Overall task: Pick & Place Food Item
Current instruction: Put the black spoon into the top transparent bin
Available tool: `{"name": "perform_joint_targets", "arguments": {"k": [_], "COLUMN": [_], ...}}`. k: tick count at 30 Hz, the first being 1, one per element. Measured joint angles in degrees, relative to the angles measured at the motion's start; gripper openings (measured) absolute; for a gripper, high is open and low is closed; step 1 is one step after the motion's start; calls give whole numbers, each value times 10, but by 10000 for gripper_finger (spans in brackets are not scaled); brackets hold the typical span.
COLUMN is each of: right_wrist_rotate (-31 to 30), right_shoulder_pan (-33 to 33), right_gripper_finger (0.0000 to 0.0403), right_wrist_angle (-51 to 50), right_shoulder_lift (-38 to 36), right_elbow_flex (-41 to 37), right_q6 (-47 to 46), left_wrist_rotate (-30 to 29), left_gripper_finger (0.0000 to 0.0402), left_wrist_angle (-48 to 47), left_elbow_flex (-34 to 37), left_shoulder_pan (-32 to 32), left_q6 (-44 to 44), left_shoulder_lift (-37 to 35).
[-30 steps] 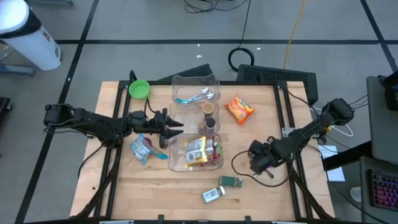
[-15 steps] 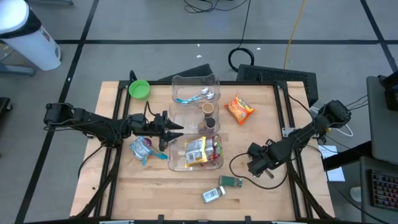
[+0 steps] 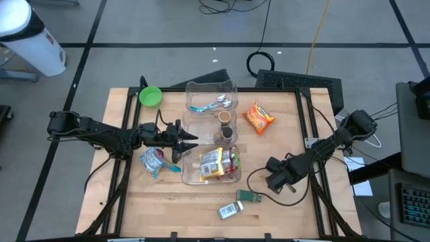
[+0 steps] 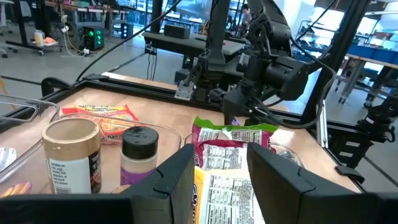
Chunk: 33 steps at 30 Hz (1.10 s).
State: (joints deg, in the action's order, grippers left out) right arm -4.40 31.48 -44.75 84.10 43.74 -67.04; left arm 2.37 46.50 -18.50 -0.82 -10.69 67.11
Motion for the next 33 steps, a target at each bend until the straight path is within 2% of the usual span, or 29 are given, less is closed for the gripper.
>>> {"name": "perform_joint_targets", "arguments": {"k": [6, 13, 18, 26, 30, 33], "right_wrist_rotate": [14, 5, -35, -139, -184, -210], "right_shoulder_pan": [-4, -15, -23, -23, -23, -23], "right_gripper_finger": [108, 12, 10, 4, 3, 2], "right_wrist_angle": [19, 16, 18, 24, 52, 109], "right_shoulder_lift": [-2, -39, -96, -205, -243, -262], "right_elbow_flex": [-20, -24, -23, 3, 13, 13], "right_q6": [-13, 11, 22, 63, 101, 160], "left_wrist_rotate": [0, -15, -16, -16, -15, -15], "left_gripper_finger": [152, 152, 152, 152, 152, 152], "left_wrist_angle": [0, 0, 0, 0, 0, 0], "left_elbow_flex": [0, 0, 0, 0, 0, 0], "left_shoulder_pan": [0, 0, 0, 0, 0, 0], "left_q6": [0, 0, 0, 0, 0, -2], "left_shoulder_lift": [0, 0, 0, 0, 0, 0]}}
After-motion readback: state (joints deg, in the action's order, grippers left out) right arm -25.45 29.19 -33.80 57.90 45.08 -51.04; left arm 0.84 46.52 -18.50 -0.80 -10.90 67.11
